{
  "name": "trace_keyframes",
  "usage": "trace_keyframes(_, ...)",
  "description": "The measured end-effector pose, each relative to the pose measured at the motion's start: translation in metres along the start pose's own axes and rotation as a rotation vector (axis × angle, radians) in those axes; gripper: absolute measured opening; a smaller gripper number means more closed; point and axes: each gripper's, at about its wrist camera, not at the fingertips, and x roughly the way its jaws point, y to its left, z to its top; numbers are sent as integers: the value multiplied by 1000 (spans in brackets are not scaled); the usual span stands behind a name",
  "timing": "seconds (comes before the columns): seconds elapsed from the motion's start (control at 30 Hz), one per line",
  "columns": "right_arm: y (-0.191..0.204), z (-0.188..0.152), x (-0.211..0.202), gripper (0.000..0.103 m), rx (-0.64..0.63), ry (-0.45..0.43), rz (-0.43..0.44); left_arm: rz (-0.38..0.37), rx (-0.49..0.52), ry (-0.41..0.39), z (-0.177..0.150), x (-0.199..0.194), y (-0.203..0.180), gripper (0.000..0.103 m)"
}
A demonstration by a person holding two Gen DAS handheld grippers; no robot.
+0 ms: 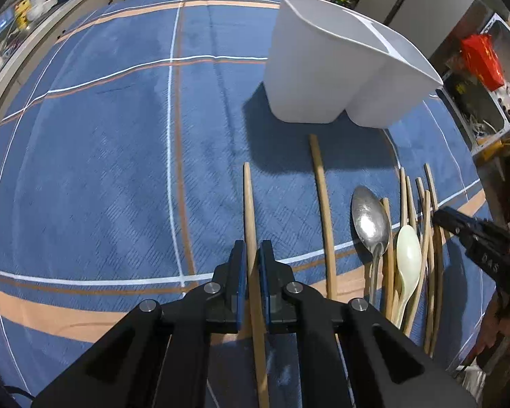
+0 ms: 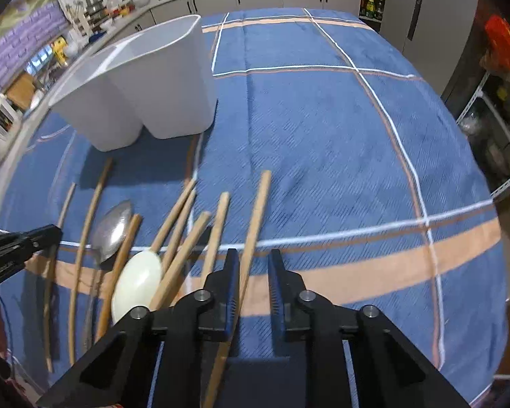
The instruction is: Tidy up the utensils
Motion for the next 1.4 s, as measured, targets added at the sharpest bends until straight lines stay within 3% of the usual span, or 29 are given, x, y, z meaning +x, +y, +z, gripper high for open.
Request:
trace_keyframes(0.2, -5, 13, 3, 18, -55, 58, -52, -35, -31, 23, 4, 1, 7, 7)
trace_keyframes(0.43, 2, 29, 9, 18, -9, 109, -73, -4, -8, 35, 17, 9, -4, 7)
trace_keyframes(0.53, 6, 28, 8, 17, -1, 72, -76, 3, -19, 10, 19, 13, -11, 7)
trace_keyframes(0.57, 8, 26, 7, 10, -10, 57, -72, 7, -18, 2, 19, 16, -16, 7)
trace_keyframes(0.63, 13, 19, 4, 9, -23, 32, -63, 17, -14, -11, 18, 18, -19, 6)
trace_keyframes(0.8, -5, 7, -11, 7, 80, -29, 65, -8, -45, -47, 10, 7, -17, 6)
trace_keyframes(1.0, -16, -12, -56, 7, 158, -146, 141, -46, -49, -154, -6, -40, -7, 6)
trace_keyframes(1.4, 8, -59, -151, 7, 153, -363, 157, -106, -4, -381, -58, -138, -8, 6)
